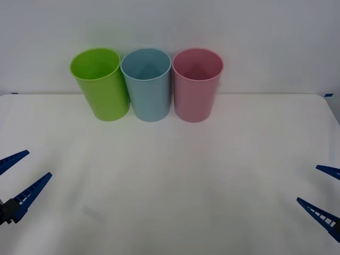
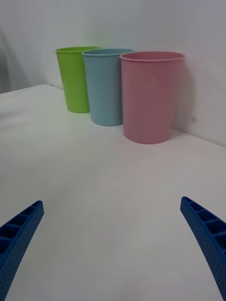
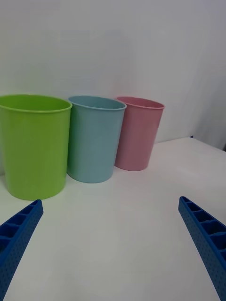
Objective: Grasp the object on the table and drop it into the matching bin: aluminum can to the light blue bin, PET bottle to the pink bin.
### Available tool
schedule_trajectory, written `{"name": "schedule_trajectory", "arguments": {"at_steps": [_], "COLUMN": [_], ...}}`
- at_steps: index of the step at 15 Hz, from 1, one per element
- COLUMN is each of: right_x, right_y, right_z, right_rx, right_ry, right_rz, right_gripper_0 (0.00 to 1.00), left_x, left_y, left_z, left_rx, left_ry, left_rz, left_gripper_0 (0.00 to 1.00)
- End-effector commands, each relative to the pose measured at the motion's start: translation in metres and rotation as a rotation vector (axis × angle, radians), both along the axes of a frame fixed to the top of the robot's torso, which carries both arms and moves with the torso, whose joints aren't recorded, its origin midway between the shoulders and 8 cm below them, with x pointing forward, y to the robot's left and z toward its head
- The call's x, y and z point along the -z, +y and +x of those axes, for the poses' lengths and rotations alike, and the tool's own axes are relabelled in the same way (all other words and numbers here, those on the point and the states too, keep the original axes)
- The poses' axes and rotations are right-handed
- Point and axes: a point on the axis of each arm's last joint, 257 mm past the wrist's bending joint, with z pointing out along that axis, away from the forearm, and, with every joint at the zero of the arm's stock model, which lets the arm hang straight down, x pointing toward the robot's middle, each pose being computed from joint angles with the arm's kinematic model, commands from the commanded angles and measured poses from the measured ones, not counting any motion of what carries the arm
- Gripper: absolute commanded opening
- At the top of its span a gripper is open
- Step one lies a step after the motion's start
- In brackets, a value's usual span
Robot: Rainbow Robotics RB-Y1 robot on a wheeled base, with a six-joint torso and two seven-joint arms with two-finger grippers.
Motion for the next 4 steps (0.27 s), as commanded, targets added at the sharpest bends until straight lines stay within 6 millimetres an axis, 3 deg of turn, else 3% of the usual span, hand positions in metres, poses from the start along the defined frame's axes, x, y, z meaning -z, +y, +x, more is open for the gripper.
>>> {"name": "schedule_trajectory", "arguments": {"at_steps": [1, 4], "right_x": [0.0005, 0.0005], "right_y": [0.0017, 0.0017], "right_z": [-0.0028, -0.0028], "right_rx": [-0.009, -0.009], "right_ry": [0.002, 0.002], "right_rz": [0.002, 0.002], "right_gripper_0": [1.0, 1.0], "left_x": [0.0, 0.0], "left_y": [0.0, 0.0], "left_z": [0.0, 0.0], "left_rx": [0.0, 0.0], "left_ry": [0.0, 0.0], "left_rz": [0.0, 0.0], "left_gripper_0": [1.0, 1.0]}}
